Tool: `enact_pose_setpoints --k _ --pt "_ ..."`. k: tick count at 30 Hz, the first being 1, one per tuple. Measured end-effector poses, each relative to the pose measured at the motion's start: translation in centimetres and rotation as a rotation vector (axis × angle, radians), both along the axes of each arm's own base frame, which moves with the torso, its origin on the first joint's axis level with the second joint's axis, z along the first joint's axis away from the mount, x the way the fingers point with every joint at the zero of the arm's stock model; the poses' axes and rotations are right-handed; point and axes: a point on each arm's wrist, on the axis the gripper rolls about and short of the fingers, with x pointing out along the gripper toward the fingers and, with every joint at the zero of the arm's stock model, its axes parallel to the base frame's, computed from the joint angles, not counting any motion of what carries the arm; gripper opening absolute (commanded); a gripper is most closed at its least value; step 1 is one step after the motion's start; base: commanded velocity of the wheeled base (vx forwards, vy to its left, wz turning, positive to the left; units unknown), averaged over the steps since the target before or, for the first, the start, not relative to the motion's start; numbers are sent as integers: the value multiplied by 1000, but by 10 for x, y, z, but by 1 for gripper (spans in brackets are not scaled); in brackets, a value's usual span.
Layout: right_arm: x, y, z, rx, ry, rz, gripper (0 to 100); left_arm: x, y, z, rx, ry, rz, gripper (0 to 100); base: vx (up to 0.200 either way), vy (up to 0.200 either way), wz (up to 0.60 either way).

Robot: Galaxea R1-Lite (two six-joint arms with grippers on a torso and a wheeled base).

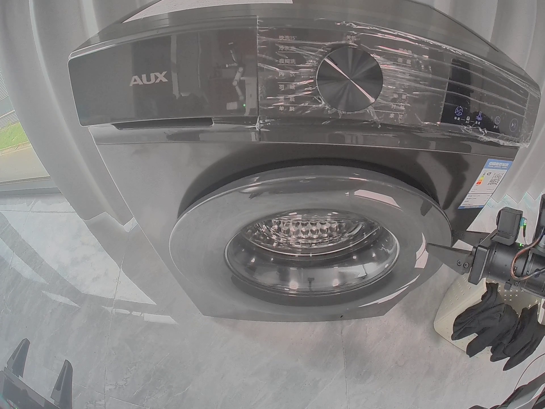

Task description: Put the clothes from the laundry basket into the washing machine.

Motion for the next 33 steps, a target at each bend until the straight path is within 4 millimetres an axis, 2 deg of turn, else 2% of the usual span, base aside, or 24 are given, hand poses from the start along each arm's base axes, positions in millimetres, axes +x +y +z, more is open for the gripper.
enact_pose_setpoints --k 12,19,26,33 --pt "4 5 -1 0 -2 21 100 0 0 0 0 0 0 100 0 0 0" --pt "1 11 -8 -4 20 56 100 0 0 0 0 0 0 100 0 0 0" --pt "-18 16 -21 -10 65 120 100 0 0 0 -1 0 0 100 0 0 0" --pt "-48 13 -18 14 21 206 100 0 0 0 -1 0 0 100 0 0 0"
